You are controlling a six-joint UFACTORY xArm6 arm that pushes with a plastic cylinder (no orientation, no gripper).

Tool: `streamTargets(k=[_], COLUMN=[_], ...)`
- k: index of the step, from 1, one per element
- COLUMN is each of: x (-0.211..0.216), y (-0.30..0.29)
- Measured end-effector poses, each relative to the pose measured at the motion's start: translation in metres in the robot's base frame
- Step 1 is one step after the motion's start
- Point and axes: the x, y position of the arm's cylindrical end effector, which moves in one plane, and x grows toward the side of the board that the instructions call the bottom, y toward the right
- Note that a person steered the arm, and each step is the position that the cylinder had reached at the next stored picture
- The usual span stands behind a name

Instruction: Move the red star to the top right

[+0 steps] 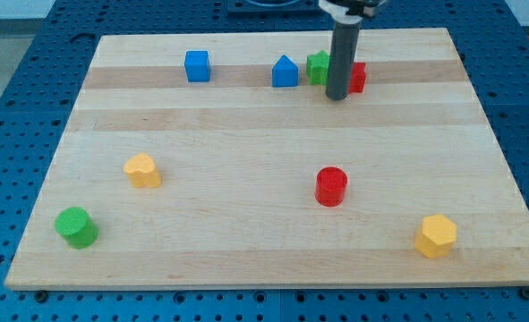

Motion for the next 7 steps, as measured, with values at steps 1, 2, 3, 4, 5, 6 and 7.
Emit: streamTargets(k=[1,2,3,4,5,6,7], x=[-0.020,-0.034,-0.047,-0.055,-0.055,-0.059,-0.064], y=[0.017,0.035,0.054,0.067,0.071,0.077,0.077])
